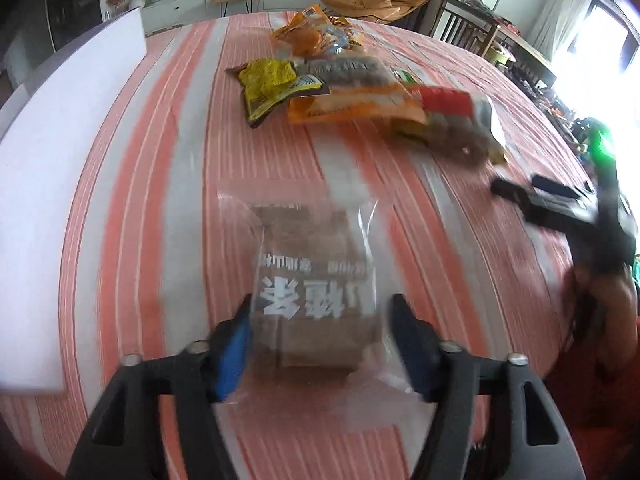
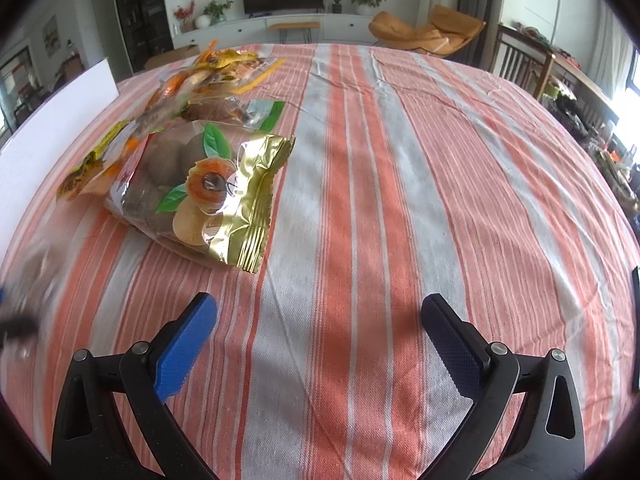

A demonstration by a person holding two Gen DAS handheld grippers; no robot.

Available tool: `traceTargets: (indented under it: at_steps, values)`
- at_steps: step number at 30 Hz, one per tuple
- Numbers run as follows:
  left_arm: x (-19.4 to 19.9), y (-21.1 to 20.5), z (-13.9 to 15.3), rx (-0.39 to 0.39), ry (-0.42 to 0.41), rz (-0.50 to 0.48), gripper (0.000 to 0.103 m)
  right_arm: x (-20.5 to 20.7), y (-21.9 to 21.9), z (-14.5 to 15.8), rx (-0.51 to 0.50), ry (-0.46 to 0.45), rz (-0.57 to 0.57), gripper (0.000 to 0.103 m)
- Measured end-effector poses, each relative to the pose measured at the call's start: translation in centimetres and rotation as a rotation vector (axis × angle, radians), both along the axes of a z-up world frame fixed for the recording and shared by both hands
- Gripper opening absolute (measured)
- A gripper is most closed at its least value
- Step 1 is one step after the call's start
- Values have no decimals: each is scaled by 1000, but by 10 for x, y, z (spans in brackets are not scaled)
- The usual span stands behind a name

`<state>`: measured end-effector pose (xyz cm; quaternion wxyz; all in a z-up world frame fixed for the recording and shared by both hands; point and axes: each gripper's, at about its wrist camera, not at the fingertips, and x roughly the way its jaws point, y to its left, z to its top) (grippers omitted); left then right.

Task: Organize snacks
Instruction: 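Grasp the clear bag of brown bars with the left tool while the right tool grasps the gold longan bag, then carry both bags to the white box and open both tools to drop them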

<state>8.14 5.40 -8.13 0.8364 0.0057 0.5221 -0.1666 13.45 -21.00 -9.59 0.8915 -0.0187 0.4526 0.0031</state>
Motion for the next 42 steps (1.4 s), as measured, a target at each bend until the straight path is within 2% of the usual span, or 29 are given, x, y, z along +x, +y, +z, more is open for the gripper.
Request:
traceTargets:
  at_steps: [3, 8, 12, 15, 18, 20, 21, 23, 26, 27, 29, 31, 32, 33, 36, 40, 42]
  values:
    - [-3, 5, -3, 15, -26, 1, 85, 0, 0, 0, 0, 0, 0, 103]
    - [10, 3, -7, 56, -77, 29, 94, -1, -1, 1, 1, 0, 0, 103]
    - [2, -3, -11, 141, -131, 24, 98, 0, 0, 0, 2, 0, 1, 103]
    - [-4, 8, -12, 122, -130, 49, 99, 3, -1, 0, 2, 3, 15, 103]
    - [-9, 18, -12, 122, -129, 65, 100, 5, -5, 4, -6, 64, 110, 102]
    - [-12, 22, -13, 120, -140, 71, 101, 1, -7, 27, -10, 12, 188, 102]
    - [-10, 22, -14, 121, -143, 73, 103, 0, -1, 46, -40, -43, 267, 102]
    - [-8, 21, -14, 121, -152, 81, 103, 7, 17, 69, -89, -77, 421, 102]
    - [-6, 22, -14, 120, -149, 77, 103, 35, 61, 75, -161, 23, 695, 102]
    - [-7, 22, -14, 120, -150, 76, 103, 47, 77, 68, -206, 58, 757, 102]
    - [-10, 25, -14, 121, -148, 80, 103, 70, 96, 48, -256, 141, 806, 102]
    - [-13, 27, -13, 123, -142, 87, 103, 89, 105, 27, -287, 227, 791, 101]
    - [-13, 28, -14, 124, -140, 88, 103, 98, 105, 18, -284, 280, 760, 95]
    - [-14, 29, -13, 125, -136, 88, 103, 102, 101, 13, -242, 323, 728, 85]
    - [-15, 29, -13, 127, -123, 95, 103, 93, 79, 18, -136, 322, 624, 75]
    - [-13, 30, -11, 117, -88, 110, 103, 53, 30, 18, 36, 342, 399, 77]
    - [-12, 34, -9, 89, -69, 116, 103, 28, 17, 18, 82, 319, 335, 80]
